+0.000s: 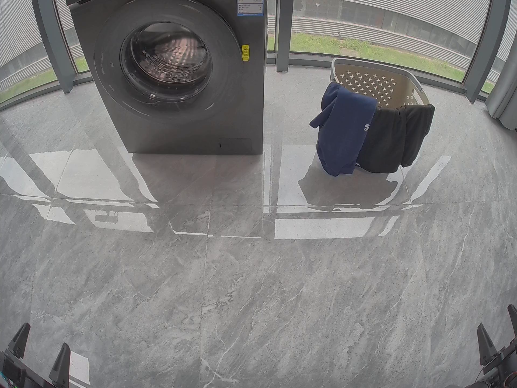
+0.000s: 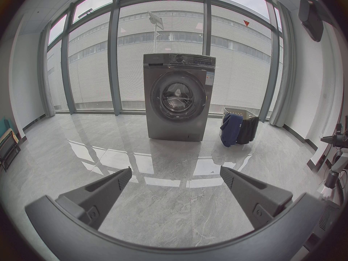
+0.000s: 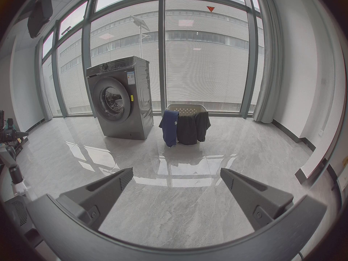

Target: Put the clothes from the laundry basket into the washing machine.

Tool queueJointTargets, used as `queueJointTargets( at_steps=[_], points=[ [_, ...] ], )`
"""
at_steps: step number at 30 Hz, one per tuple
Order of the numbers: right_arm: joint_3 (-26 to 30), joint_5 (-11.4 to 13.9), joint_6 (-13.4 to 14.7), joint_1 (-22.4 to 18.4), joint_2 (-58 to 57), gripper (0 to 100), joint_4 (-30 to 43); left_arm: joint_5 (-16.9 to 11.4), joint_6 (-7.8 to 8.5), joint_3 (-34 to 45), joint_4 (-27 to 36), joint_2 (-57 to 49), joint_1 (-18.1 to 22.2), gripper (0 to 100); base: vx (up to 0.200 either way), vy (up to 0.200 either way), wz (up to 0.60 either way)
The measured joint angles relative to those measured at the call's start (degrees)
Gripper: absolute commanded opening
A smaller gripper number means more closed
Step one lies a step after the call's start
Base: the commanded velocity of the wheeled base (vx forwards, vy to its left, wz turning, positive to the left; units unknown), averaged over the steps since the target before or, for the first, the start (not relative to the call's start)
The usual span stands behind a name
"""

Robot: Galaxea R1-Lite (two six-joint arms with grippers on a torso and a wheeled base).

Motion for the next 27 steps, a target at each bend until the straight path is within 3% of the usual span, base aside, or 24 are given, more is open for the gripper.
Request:
queueJointTargets(
  at_steps=[22,27],
  points=[
    [0.0,0.0,-0.16,0.0,0.0,100,-0.02,0.01,-0.11,0.0,0.0,0.0,-0.02,100,0.0,0.0,0.0],
    [0.0,0.0,-0.16,0.0,0.0,100,-0.02,0.06,-0.29,0.0,0.02,0.0,0.0,100,0.2,0.0,0.0]
  ],
)
